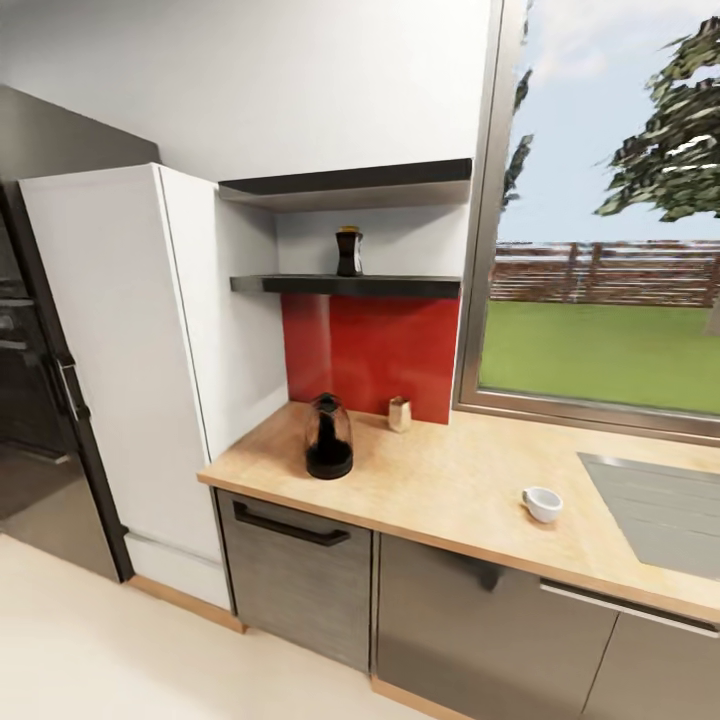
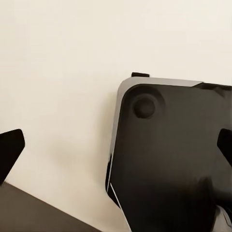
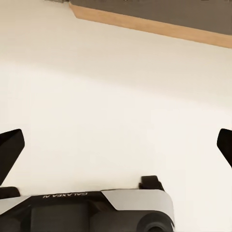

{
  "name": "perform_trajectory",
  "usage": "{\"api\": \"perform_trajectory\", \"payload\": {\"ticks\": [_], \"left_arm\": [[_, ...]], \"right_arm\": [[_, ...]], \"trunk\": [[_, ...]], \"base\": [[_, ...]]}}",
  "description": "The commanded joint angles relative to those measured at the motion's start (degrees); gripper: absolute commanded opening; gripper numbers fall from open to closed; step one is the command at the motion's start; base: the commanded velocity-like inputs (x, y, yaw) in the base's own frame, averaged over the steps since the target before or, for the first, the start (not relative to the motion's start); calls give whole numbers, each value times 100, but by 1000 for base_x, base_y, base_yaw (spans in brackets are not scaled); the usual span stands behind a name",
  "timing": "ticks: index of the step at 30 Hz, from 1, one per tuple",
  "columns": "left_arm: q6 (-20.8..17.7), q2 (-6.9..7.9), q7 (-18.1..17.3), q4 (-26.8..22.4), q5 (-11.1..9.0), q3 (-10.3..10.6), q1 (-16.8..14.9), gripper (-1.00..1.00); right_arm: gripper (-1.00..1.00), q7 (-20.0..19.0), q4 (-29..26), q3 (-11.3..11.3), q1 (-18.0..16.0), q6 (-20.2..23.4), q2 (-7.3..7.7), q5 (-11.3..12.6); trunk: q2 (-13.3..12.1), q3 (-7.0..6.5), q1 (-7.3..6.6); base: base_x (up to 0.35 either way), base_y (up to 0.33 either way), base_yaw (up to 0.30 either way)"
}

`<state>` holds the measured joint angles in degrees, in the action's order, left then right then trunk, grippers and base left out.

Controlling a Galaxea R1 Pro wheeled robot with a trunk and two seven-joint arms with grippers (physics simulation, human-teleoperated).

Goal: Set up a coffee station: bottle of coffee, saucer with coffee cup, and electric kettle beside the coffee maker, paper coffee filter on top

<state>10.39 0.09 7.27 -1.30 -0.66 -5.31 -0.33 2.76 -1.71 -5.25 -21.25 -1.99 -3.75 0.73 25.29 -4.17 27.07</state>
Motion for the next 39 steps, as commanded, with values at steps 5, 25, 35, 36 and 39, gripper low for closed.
{"api": "perform_trajectory", "payload": {"ticks": [5,25,35,36,39], "left_arm": [[24,-3,-7,7,-10,-40,-2,100],[24,-17,0,7,-13,-56,-2,100],[36,6,2,-17,-6,-42,-2,100],[35,12,2,-71,-4,-41,-2,100],[34,33,2,-246,1,-40,4,100]], "right_arm": [[100,10,4,-46,-2,-21,14,-5],[100,-4,20,-29,-2,-12,50,-27],[100,20,21,-29,-2,-12,50,-29],[100,21,21,-29,-2,-13,50,-29],[100,22,21,-29,-2,-17,50,-29]], "trunk": [[4,2,3],[4,2,3],[4,2,3],[4,2,3],[4,2,3]], "base": [[92,324,-11],[44,295,-244],[0,13,-265],[0,0,-265],[0,0,-265]]}}
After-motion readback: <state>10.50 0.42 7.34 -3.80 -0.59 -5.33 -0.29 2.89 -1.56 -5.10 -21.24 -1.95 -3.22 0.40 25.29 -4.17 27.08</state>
